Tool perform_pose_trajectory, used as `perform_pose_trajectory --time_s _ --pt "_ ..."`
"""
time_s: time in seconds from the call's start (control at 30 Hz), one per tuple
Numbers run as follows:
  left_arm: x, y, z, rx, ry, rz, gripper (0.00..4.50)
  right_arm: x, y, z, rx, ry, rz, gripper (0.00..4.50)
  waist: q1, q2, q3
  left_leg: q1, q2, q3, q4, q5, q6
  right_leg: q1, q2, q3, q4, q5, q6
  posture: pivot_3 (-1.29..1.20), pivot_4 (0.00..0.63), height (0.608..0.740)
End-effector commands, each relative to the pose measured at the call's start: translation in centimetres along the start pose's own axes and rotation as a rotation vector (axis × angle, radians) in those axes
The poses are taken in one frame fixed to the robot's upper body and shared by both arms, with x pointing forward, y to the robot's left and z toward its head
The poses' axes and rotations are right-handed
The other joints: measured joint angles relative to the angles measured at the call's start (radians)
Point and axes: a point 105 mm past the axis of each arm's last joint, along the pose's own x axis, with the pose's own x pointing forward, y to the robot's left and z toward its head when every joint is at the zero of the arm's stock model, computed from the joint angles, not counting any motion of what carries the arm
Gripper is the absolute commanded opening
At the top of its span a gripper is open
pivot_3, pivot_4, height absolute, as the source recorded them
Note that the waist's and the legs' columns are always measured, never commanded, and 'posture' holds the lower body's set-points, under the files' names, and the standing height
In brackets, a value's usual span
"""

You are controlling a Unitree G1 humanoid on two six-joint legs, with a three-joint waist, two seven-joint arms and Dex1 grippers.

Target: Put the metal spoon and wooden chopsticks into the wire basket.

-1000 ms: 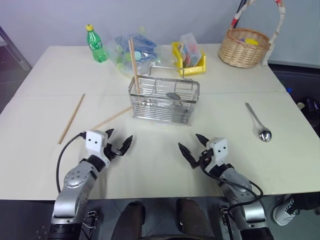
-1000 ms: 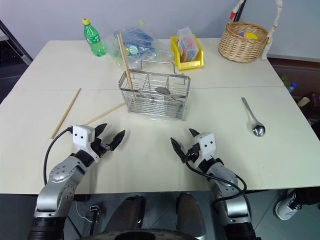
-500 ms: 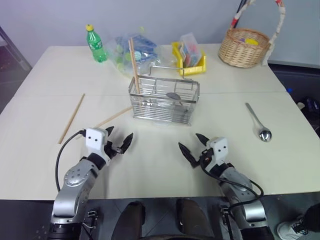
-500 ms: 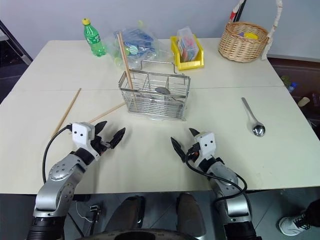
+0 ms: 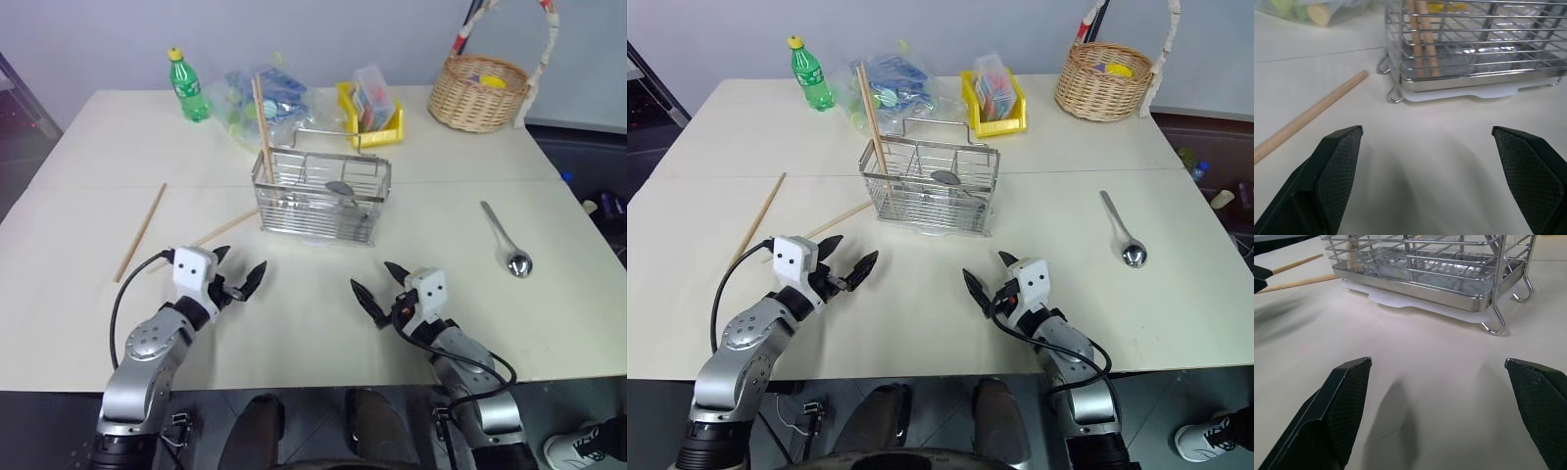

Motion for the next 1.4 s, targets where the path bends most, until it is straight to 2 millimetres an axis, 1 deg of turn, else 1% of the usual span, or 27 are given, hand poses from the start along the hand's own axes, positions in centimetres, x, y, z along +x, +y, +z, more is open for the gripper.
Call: perform_pose_trajectory --time_s 0.03,0.1,0.17,0.33,0.4,0.47,0.57,0.67,0.77,0.9,0.97,1.0,1.1,1.17,1.27,1.33,1.4 --pt "-0.7 -1.6 3.3 0.067 -0.068 -0.163 4.45 0.0 -0.2 1.3 -0.025 -0.041 0.004 4.5 0.0 0.0 0.0 0.0 0.0 0.0 0.0 0.0 0.0 0.0 0.0 0.0 0.0 0.0 0.0 0.0 0.15 0.74" --pt "-1.5 -3.1 4.7 0.098 -0.067 -0.323 4.45 0.0 -0.5 1.3 -0.031 -0.038 0.006 4.5 -0.001 0.0 0.0 0.0 0.0 0.0 0.0 0.0 0.0 -0.001 0.0 0.0 0.0 0.0 0.0 0.0 0.15 0.74" --pt "-2.2 -4.0 5.7 0.117 -0.056 -0.432 4.45 0.1 -0.6 1.3 -0.034 -0.035 0.009 4.5 0.0 0.003 0.001 0.0 0.0 0.0 0.0 0.0 0.0 0.0 0.0 0.0 0.0 0.0 -0.001 0.0 0.15 0.74" --pt "-3.2 -5.2 7.4 0.178 -0.024 -0.646 4.45 0.3 -0.6 1.4 -0.04 -0.029 0.025 4.5 -0.001 0.004 0.002 0.0 0.0 0.0 0.0 0.0 0.0 -0.001 0.0 0.0 0.0 0.0 -0.001 0.0 0.15 0.74" --pt "-3.2 -5.7 7.9 0.162 -0.026 -0.715 4.45 0.4 -0.6 1.4 -0.04 -0.027 0.03 4.5 -0.001 0.004 0.002 0.0 0.0 0.0 0.0 0.0 0.0 -0.001 0.0 0.0 0.0 0.0 -0.001 0.0 0.15 0.74" --pt "-3.4 -6.1 8.1 0.147 -0.024 -0.78 4.45 0.4 -0.6 1.4 -0.041 -0.025 0.033 4.5 -0.001 0.005 0.002 0.0 0.0 0.0 0.0 0.0 0.0 -0.001 0.0 0.0 0.0 0.0 -0.001 0.0 0.15 0.74" --pt "-3.5 -6.6 8.0 0.131 -0.024 -0.833 4.45 0.2 -0.8 1.6 -0.045 -0.024 0.032 4.5 -0.004 0.005 0.002 0.0 0.0 0.0 0.0 0.0 0.0 -0.001 0.0 0.0 0.0 0.0 -0.001 0.0 0.15 0.74" --pt "-3.5 -6.5 7.6 0.132 -0.026 -0.851 4.45 -0.5 -1.6 2.5 -0.075 -0.003 0.038 4.5 -0.002 0.006 0.003 0.0 0.0 0.0 0.0 0.0 0.0 -0.001 0.0 0.0 0.0 0.0 -0.001 0.0 0.15 0.74" --pt "-3.2 -6.3 7.3 0.136 -0.03 -0.851 4.45 -1.3 -3.1 4.4 -0.119 0.002 0.043 4.5 0.0 0.007 0.004 -0.001 0.0 0.0 0.0 0.0 0.0 0.0 0.0 0.0 0.0 0.0 0.0 0.0 0.15 0.74" --pt "-2.9 -6.0 7.1 0.142 -0.048 -0.844 4.45 -2.5 -5.2 8.0 -0.143 -0.012 0.046 4.5 -0.001 0.008 0.004 -0.001 0.0 0.001 0.0 0.0 0.0 0.0 0.0 0.0 0.0 0.0 -0.001 0.0 0.15 0.74" --pt "-2.7 -6.1 7.1 0.148 -0.066 -0.839 4.45 -3.1 -5.7 9.2 -0.141 -0.002 0.078 4.5 0.0 0.008 0.004 -0.001 0.0 0.0 0.0 0.0 0.0 0.0 0.0 0.0 0.0 0.0 0.0 0.0 0.15 0.74" --pt "-2.5 -6.2 7.3 0.152 -0.081 -0.834 4.45 -3.5 -6.3 9.7 -0.147 0.013 0.083 4.5 0.001 0.008 0.004 -0.001 0.0 0.0 0.0 0.0 0.0 0.0 0.0 0.0 0.0 0.0 0.0 0.0 0.15 0.74" --pt "-1.7 -6.1 7.7 0.19 -0.13 -0.806 4.45 -4.0 -8.7 10.8 -0.166 0.066 0.067 4.5 0.002 0.007 0.005 -0.001 0.0 0.001 0.001 0.0 0.001 0.0 0.0 0.0 -0.001 0.0 0.0 0.0 0.15 0.74" --pt "-1.3 -6.2 7.9 0.216 -0.156 -0.792 4.45 -4.0 -10.3 11.4 -0.175 0.096 0.049 4.5 0.002 0.007 0.005 -0.001 0.0 0.001 0.001 0.0 0.001 0.001 0.0 0.0 -0.001 0.0 -0.001 0.0 0.15 0.74" --pt "-0.8 -6.3 8.2 0.214 -0.182 -0.786 4.45 -3.9 -11.8 12.1 -0.166 0.116 0.047 4.5 0.0 0.007 0.005 -0.001 0.0 0.001 0.001 0.0 0.001 0.001 0.0 0.0 -0.001 0.0 0.0 0.0 0.15 0.74" --pt "-0.5 -6.4 8.4 0.215 -0.195 -0.779 4.45 -3.8 -12.7 11.7 -0.188 0.168 0.057 4.5 -0.001 0.007 0.005 -0.001 0.0 0.001 0.0 0.0 0.001 0.0 0.0 0.0 -0.001 0.0 0.0 0.0 0.15 0.74" --pt "-0.2 -6.5 8.6 0.213 -0.209 -0.768 4.45 -3.7 -14.9 11.3 -0.204 0.216 0.017 4.5 -0.001 0.007 0.005 -0.001 0.0 0.002 0.001 -0.001 0.002 0.0 0.0 0.0 -0.001 0.0 0.0 0.0 0.15 0.74"
